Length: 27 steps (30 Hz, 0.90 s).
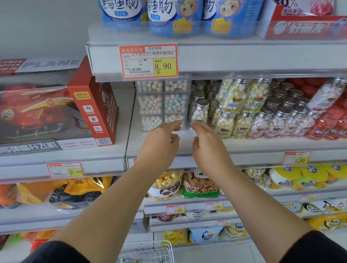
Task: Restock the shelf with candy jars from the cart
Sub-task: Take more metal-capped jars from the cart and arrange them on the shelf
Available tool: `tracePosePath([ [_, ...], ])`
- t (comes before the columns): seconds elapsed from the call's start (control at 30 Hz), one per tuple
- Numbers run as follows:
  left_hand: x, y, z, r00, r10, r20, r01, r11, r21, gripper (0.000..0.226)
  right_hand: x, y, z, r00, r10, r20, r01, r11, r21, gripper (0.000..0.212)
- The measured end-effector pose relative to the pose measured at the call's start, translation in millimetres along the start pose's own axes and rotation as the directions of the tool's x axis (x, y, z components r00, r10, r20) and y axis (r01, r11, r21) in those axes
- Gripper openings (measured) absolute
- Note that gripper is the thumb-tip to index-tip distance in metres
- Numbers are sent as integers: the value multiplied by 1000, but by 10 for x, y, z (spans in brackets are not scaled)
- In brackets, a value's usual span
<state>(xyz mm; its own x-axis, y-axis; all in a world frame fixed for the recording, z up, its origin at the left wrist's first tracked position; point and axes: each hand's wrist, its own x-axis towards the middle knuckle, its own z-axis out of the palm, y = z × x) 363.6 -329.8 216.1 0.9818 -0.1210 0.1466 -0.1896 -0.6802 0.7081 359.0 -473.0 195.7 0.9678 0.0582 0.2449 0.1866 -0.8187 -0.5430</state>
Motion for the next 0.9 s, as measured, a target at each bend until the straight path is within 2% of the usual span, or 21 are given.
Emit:
tracePosePath([
  [0.2,-79,-67,-38,1000,25,-15,-25,999,23,43,126,29,-9,999,39,33,-38,999,-26,50],
  [0.47,-180,-149,-91,997,69,-23,-66,991,120,41,174,19,9,998,52,-28,-53,998,-24,45],
  [0.9,-244,-169,-103,996,92,-9,-90,985,146,41,284,-14,17,997,79,0,-78,997,-28,49],
])
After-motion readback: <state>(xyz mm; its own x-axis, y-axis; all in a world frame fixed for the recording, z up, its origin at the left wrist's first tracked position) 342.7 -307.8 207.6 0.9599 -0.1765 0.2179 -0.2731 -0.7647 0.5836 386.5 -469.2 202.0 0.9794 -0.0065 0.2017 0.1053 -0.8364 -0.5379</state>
